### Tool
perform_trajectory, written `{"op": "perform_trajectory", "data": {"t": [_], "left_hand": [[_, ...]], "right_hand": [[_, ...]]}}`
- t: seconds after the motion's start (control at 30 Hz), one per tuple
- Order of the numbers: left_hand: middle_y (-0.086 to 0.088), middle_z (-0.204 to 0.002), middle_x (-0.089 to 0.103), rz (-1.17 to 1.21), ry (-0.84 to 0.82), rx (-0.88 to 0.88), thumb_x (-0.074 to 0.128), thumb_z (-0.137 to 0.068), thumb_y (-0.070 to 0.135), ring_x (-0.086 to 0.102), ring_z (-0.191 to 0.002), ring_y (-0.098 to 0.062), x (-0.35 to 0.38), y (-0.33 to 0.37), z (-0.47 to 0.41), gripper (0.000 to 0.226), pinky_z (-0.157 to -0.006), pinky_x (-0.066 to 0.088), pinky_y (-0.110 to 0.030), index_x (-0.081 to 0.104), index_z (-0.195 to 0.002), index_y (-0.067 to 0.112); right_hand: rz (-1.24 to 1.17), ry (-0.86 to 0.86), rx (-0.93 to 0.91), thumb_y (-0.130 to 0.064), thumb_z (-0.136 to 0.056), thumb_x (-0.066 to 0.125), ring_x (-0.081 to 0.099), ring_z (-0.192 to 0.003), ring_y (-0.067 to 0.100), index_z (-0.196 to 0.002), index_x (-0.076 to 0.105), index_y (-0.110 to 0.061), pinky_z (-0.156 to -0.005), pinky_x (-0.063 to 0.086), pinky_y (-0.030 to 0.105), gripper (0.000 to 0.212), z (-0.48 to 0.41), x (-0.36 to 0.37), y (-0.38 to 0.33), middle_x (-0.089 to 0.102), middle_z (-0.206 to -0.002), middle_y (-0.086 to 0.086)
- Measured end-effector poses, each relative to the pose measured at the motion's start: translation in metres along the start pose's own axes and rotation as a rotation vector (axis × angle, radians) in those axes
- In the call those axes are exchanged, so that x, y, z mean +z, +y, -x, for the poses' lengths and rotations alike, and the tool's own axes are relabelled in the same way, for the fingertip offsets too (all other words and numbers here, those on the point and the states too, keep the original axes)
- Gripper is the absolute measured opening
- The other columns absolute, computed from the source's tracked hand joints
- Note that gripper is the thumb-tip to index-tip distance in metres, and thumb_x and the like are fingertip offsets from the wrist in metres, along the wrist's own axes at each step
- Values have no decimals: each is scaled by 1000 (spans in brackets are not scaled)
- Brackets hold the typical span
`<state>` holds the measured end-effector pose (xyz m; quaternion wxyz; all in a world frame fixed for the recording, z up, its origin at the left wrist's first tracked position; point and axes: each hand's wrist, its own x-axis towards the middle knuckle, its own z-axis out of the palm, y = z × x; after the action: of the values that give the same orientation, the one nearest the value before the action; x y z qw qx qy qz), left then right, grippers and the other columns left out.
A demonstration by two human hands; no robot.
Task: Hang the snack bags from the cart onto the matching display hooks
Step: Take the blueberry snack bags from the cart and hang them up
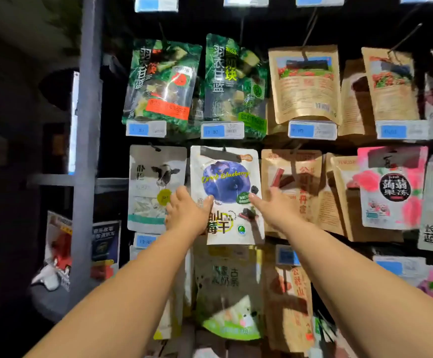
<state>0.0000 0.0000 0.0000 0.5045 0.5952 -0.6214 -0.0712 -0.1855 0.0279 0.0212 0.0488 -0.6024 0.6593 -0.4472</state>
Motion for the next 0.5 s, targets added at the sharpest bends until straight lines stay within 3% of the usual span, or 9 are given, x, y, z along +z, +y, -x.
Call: {"op": "perform_trajectory", "data": {"t": [0.17,0.27,0.3,0.4,0.5], "left_hand": [[-18,-136,49,274,-102,-120,49,-91,56,49,-122,-35,6,-3,-36,68,-99,38,-39,31,-137,8],[-16,-131,57,415,-184,-96,42,-94,59,54,-118,-33,0,6,-49,65,-93,42,-34,51,-131,5],[-13,-131,57,437,-203,-89,44,-91,63,54,-119,-31,-1,7,-53,70,-96,43,-34,54,-130,7],[-8,-131,60,578,-207,-124,59,-66,72,58,-116,-28,0,11,-62,88,-103,44,-40,55,-131,11],[-6,-100,69,771,-254,-164,62,-90,40,65,-87,-19,-2,15,-57,41,-85,48,-29,61,-112,6]], "right_hand": [[-343,35,110,-65,-84,57,48,-128,37,-142,38,-7,-107,40,43,84,-34,16,0,50,-141,16],[-596,36,139,-87,-45,68,61,-112,33,-127,56,-9,-101,48,48,114,-64,30,10,65,-124,12],[-671,18,146,-85,-39,73,66,-105,33,-118,63,-8,-98,50,48,110,-70,33,11,70,-114,13],[-846,-81,154,-48,-60,85,71,-94,33,-107,69,-2,-94,53,50,68,-68,32,3,74,-98,16],[-970,-155,124,-42,-50,88,71,-95,33,-122,61,-1,-92,54,53,87,-67,33,-3,73,-103,17]]}}
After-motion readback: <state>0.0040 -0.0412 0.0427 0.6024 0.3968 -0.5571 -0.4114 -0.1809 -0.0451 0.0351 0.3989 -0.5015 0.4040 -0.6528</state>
